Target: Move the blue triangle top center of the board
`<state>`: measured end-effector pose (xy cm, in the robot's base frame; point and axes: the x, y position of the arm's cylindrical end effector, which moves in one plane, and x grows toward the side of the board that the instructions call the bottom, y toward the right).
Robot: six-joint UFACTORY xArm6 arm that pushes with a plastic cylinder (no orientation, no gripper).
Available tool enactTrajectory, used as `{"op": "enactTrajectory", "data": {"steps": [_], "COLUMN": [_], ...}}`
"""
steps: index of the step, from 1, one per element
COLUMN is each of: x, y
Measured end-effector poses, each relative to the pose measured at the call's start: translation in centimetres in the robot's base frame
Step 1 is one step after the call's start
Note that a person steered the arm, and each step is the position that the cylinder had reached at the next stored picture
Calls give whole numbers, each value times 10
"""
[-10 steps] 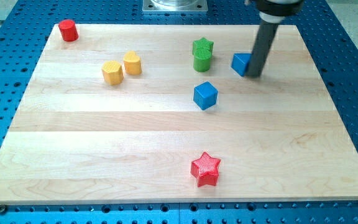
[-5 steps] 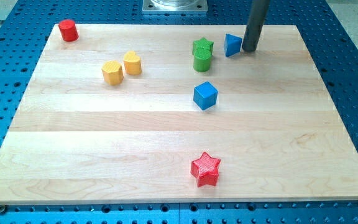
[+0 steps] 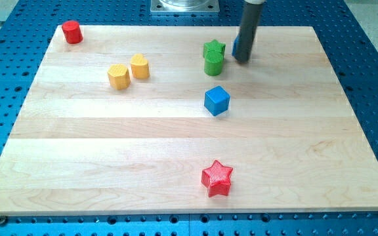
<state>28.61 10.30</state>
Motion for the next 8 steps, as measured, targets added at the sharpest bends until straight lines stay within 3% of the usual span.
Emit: {"op": "enactTrajectory", "data": {"steps": [1,2,3,5,6,7,8], "x": [-8,-7,-35,-47,-37,6,24], "y": [3,76,90,-64,-72,-31,-42]}}
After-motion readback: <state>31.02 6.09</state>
